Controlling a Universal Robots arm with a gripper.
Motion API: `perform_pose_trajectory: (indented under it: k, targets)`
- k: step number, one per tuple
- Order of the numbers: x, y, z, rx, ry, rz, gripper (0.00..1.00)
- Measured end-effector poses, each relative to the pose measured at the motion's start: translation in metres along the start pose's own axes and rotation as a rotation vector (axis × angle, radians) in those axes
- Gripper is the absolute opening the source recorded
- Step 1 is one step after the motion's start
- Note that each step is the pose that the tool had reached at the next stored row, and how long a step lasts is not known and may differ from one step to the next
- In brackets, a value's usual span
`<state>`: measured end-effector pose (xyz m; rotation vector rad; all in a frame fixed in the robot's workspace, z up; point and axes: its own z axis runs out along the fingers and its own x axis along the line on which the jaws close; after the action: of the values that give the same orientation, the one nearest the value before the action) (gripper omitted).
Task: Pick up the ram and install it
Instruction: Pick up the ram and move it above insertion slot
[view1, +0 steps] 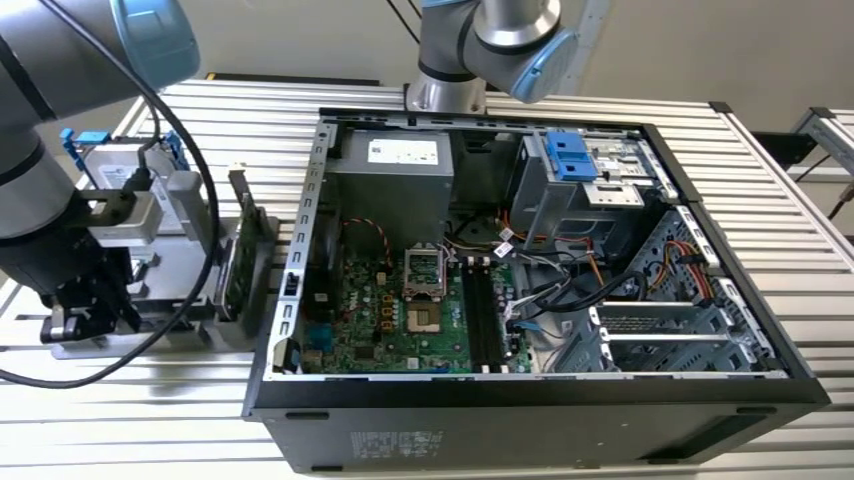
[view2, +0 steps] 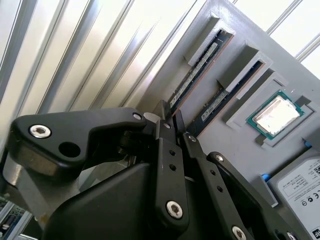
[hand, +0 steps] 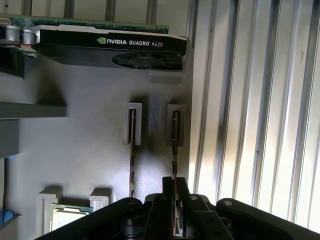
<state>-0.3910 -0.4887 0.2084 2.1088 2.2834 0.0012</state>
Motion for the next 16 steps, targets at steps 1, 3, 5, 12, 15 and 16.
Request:
perform_pose_trajectory:
  k: [1,3,5,12,15,16]
  targets:
    - [0.0,0.0,-0.0002,0.0,0.0,0.0,0.0]
    - [-0.0001,0.0,-0.0012,0.0003,-0.0002,0.0,0.0]
    - [-0.0001,0.0,-0.0025,0.0001,-0.0001,0.0,0.0]
    - [-0.0002,0.0002,-0.0086,0.0,0.0,0.0,0.0]
    - [-0.0002,0.0003,-0.0103,-0.0001,0.0001,0.0,0.0]
    - [-0.0003,0.0003,-0.0107,-0.0002,0.0,0.0,0.0]
